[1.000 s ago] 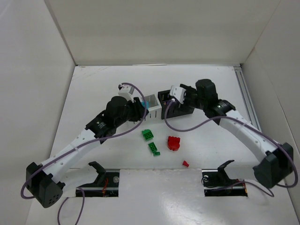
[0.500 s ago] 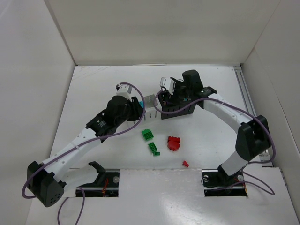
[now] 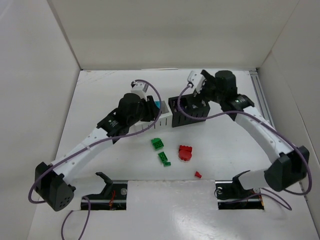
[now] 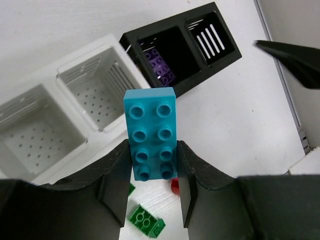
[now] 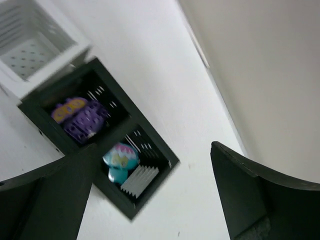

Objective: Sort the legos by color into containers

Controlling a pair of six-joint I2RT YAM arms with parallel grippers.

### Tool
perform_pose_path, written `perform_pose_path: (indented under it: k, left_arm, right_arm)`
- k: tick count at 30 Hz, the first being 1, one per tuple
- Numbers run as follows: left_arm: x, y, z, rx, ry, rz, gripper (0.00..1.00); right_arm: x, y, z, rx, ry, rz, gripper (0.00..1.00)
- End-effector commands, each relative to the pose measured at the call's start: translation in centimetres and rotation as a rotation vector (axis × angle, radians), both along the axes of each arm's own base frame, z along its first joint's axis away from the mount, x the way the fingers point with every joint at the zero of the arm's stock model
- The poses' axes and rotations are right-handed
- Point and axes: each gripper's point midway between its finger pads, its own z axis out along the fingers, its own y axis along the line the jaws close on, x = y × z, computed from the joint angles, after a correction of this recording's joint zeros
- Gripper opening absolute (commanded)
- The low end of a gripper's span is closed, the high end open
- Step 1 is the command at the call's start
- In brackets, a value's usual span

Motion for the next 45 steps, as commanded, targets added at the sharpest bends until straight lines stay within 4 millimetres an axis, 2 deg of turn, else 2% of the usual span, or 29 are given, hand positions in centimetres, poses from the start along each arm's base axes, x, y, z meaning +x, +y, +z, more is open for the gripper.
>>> perform_pose_path:
  k: [1,2,3,4,5,6,8,9,10,11,12,14,15,16,17,18,19,20,21,22,23,26,30,31,33,40,42,43,45]
  left_arm:
    - [1.9,-2.2,3.7,-0.025,-0.106,-0.077,0.13]
    - [2.0,-3.2,3.9,-0.020,-0.109,-0.105,0.13]
    - [2.7,-4.2,2.8,0.017,-0.097,-0.128,0.13]
    - [2.9,-5.6,4.3,0.014,-0.132,-0.149,0.13]
    - [3.1,-6.4,4.4,0.023,-0.138,-0.165,0.13]
    - [3.8,-7.5,3.4,0.035,-0.121,-0.175,0.13]
    - [4.8,-9.1,4.9,0.021,-0.160,-0.214,0.13]
    - [5.2,-9.7,5.0,0.016,-0.158,-0.227,0.13]
    - [5.8,-10.8,3.9,0.020,-0.139,-0.248,0.13]
    - [6.2,-11.8,5.2,0.004,-0.160,-0.256,0.13]
    - [6.8,-12.3,5.2,0.004,-0.160,-0.256,0.13]
    - [8.0,-14.0,3.6,0.017,-0.140,-0.266,0.14]
    - [8.7,-14.7,4.8,0.005,-0.158,-0.265,0.14]
    - [9.3,-15.9,3.1,0.031,-0.135,-0.281,0.14]
    - [10.0,-16.0,2.3,0.059,-0.116,-0.256,0.15]
    - [10.5,-17.1,3.9,0.046,-0.145,-0.251,0.15]
    - [10.6,-18.0,3.8,0.050,-0.145,-0.255,0.15]
    - [11.4,-18.5,1.8,0.080,-0.112,-0.250,0.15]
    - [11.2,-19.5,1.4,0.085,-0.106,-0.264,0.15]
    - [11.7,-20.0,2.4,0.071,-0.123,-0.262,0.15]
    - [11.6,-21.0,1.0,0.081,-0.097,-0.273,0.15]
    - [11.7,-21.5,0.5,0.094,-0.091,-0.269,0.15]
    - [11.6,-21.5,0.1,0.094,-0.089,-0.272,0.27]
    - [11.6,-21.5,-0.8,0.106,-0.075,-0.273,0.35]
    - [11.5,-21.6,-0.8,0.103,-0.073,-0.281,0.44]
    - [10.9,-20.8,-0.6,0.116,-0.063,-0.274,0.69]
    - [10.3,-20.1,0.4,0.112,-0.067,-0.273,0.75]
    - [9.8,-19.6,2.2,0.093,-0.091,-0.272,0.82]
    - [9.2,-18.6,3.9,0.086,-0.119,-0.264,0.90]
  right_arm:
    - [-1.0,-7.3,1.3,0.048,0.037,-0.314,0.99]
    - [-1.8,-9.6,2.1,0.060,0.032,-0.399,0.99]
    - [-2.3,-12.0,1.7,0.045,0.041,-0.499,0.99]
    - [-3.2,-14.6,0.9,0.031,0.078,-0.582,0.99]
    - [-4.4,-16.1,0.7,0.049,0.088,-0.641,0.99]
    - [-5.0,-17.4,0.4,0.049,0.096,-0.683,0.99]
    - [-6.9,-20.0,-0.2,0.050,0.114,-0.766,0.99]
    - [-7.5,-20.6,-0.4,0.049,0.117,-0.784,0.99]
    - [-7.9,-21.3,-0.4,0.049,0.107,-0.807,0.99]
    - [-8.5,-21.9,-0.6,0.047,0.114,-0.837,0.99]
    - [-9.5,-22.5,-0.7,0.054,0.112,-0.864,0.99]
    - [-10.2,-22.9,-0.4,0.053,0.094,-0.881,0.99]
    - [-10.8,-23.4,-0.3,0.056,0.079,-0.899,0.99]
    - [-11.2,-23.6,-0.2,0.051,0.076,-0.909,0.99]
    - [-11.4,-24.0,-0.3,0.042,0.070,-0.931,0.99]
    - [-11.8,-24.2,-0.3,0.035,0.073,-0.939,0.99]
    - [-12.2,-24.4,-0.3,0.030,0.072,-0.947,0.99]
    - [-12.2,-24.5,-0.3,0.026,0.069,-0.957,0.99]
    - [-12.4,-24.6,-0.5,0.019,0.081,-0.957,0.99]
    - [-12.7,-24.8,-0.7,0.007,0.088,-0.970,0.99]
    - [-12.8,-24.8,-0.5,0.011,0.080,-0.970,0.99]
    - [-13.2,-25.3,-0.8,-0.010,0.089,-0.994,0.99]
    - [-13.3,-25.3,-1.2,-0.016,0.099,-0.994,0.99]
    - [-13.3,-25.3,-1.2,-0.016,0.099,-0.994,0.99]
    - [-13.2,-25.1,-1.2,-0.019,0.100,-0.977,0.99]
    - [-13.2,-22.7,-1.9,-0.028,0.120,-0.798,0.99]
    - [-13.0,-20.2,-1.7,0.007,0.107,-0.642,0.99]
    - [-12.9,-19.3,-1.8,-0.007,0.092,-0.560,0.99]
    - [-13.4,-16.8,-1.9,0.031,0.096,-0.410,0.99]
